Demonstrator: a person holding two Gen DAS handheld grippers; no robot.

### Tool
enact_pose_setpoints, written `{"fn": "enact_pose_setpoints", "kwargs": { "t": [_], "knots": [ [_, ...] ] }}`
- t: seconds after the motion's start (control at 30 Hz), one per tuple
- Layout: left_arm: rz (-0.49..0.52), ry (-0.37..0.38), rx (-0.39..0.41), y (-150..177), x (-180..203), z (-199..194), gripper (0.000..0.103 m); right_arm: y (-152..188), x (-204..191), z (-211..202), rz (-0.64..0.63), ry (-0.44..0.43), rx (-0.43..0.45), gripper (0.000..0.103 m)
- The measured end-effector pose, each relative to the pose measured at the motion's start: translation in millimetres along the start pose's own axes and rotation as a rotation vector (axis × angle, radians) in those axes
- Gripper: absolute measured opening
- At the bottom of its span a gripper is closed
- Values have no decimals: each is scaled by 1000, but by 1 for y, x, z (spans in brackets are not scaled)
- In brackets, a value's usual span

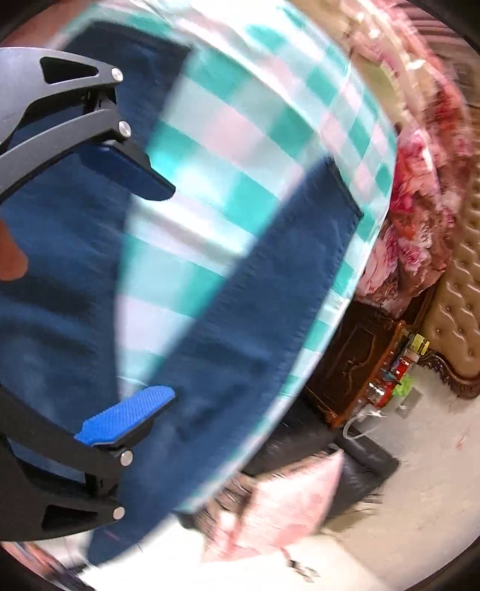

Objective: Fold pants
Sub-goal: 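Grasp a jeans leg hem with the left tool while the right tool holds the waistband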

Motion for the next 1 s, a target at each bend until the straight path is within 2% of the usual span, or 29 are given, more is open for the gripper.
{"fn": "enact_pose_setpoints", "kwargs": {
  "t": [0.1,0.13,0.2,0.33,0.43,0.57,0.6,0.67,0.7,0.73,0.77,0.87,0.93,1.0],
  "knots": [
    [-70,41,-39,-52,-7,48,85,12,8,-5,25,-4,-7,15],
    [-98,59,-53,-63,-10,61,77,14,10,-5,29,-3,-10,15],
    [-198,116,-87,-88,-19,98,68,16,14,-9,38,-3,-13,15],
    [-318,120,-126,-113,-39,152,61,18,15,-11,36,-1,-22,15],
    [-438,160,-109,-126,-53,172,58,19,16,-11,32,1,-25,15],
    [-513,177,-122,-137,-60,194,52,19,21,-9,24,13,-36,15],
    [-521,188,-120,-142,-58,199,47,20,21,-9,22,16,-37,15],
    [-525,205,-147,-147,-54,206,26,19,21,-9,8,23,-39,15],
    [-516,188,-150,-149,-54,205,5,19,22,-9,5,27,-39,15],
    [-492,161,-147,-150,-52,197,2,18,25,-9,10,34,-43,15],
    [-483,171,-140,-151,-51,189,2,18,28,-8,11,39,-46,15],
    [-448,222,-83,-146,-44,134,2,15,37,-5,9,41,-53,15],
    [-420,263,-20,-129,-42,80,2,15,45,-4,17,35,-67,14],
    [-374,263,27,-96,-43,27,3,17,55,-3,27,30,-84,15]
  ]
}}
Point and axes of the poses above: each gripper's, at about its wrist camera, not at the fingertips, and z roughly the way its jaws point, x to its right, y to its underside, the point moved 7 cm from there along z, roughly the way its jaws point, and after that the axes turned 15 degrees about y, right-handed, at the moved point
